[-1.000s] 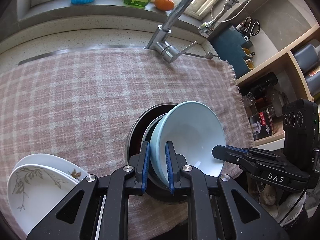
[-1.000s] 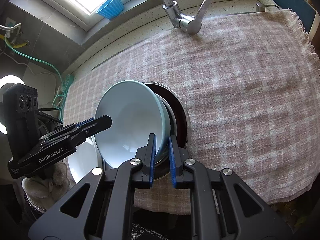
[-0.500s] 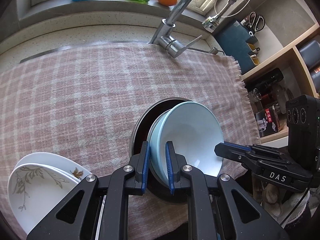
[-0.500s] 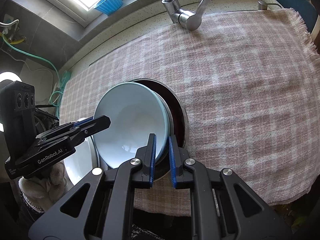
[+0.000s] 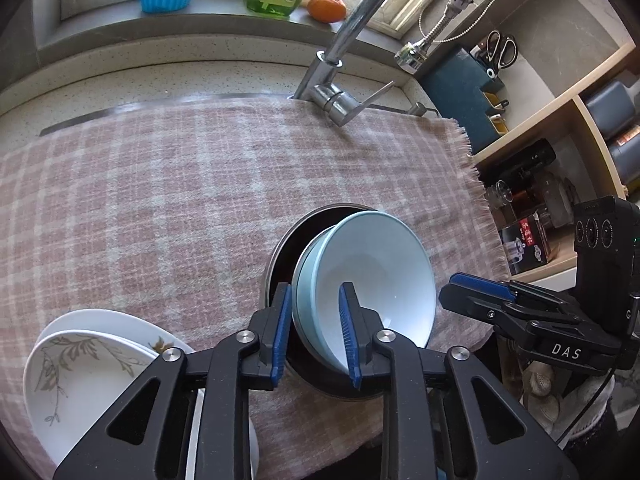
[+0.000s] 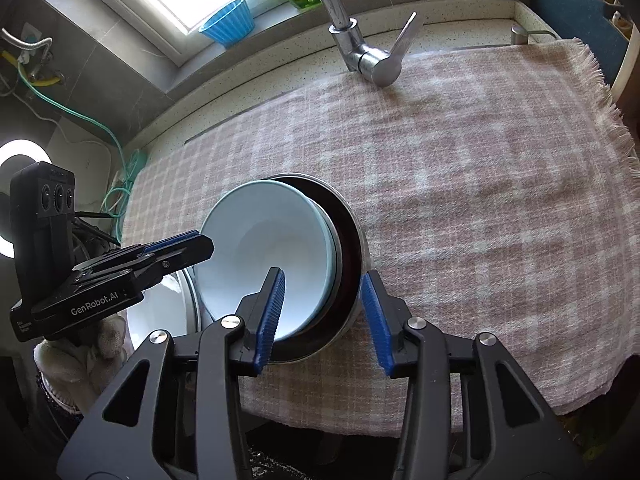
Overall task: Organize plates and bowls
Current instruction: 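Close the right gripper on the steel bowl rim holding the nested bowls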
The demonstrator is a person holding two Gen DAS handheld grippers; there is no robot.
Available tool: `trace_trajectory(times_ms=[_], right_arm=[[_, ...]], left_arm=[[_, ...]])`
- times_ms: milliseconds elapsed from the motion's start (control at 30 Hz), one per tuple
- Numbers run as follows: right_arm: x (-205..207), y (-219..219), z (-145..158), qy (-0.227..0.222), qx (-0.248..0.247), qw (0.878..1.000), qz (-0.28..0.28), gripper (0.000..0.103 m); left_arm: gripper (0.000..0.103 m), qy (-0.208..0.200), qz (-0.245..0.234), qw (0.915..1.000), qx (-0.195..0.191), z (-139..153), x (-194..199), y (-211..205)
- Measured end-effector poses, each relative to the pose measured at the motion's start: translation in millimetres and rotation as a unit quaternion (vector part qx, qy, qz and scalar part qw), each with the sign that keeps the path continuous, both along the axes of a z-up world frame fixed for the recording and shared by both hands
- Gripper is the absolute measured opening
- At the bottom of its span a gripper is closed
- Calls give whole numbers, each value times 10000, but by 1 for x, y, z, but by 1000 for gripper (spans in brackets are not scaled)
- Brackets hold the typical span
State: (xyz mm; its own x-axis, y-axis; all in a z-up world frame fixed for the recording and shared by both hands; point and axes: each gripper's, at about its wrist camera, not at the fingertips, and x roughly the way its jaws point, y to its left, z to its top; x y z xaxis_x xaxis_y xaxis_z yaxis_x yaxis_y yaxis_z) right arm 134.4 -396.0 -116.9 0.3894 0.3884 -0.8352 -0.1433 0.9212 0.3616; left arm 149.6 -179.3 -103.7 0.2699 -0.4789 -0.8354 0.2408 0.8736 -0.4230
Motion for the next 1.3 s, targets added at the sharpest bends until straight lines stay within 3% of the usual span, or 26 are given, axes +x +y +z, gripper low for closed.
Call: trace_trajectory(times_ms=[200, 500, 967, 1300], right_arm=[[-11, -15, 6, -287, 107, 9991, -283, 42], [-10, -36, -21, 42, 512, 9965, -662, 42], [0, -31, -46, 401, 843, 9941, -557, 22], [8, -19, -50, 504, 611, 9963, -345, 15]], left_arm=[[27, -68, 234, 9997, -69, 0, 0, 23], [25, 93, 282, 9995, -86, -18, 0, 33], [23, 279, 238, 9993, -92, -33, 6, 27], [16, 344, 150, 9993, -67, -40, 11, 19]])
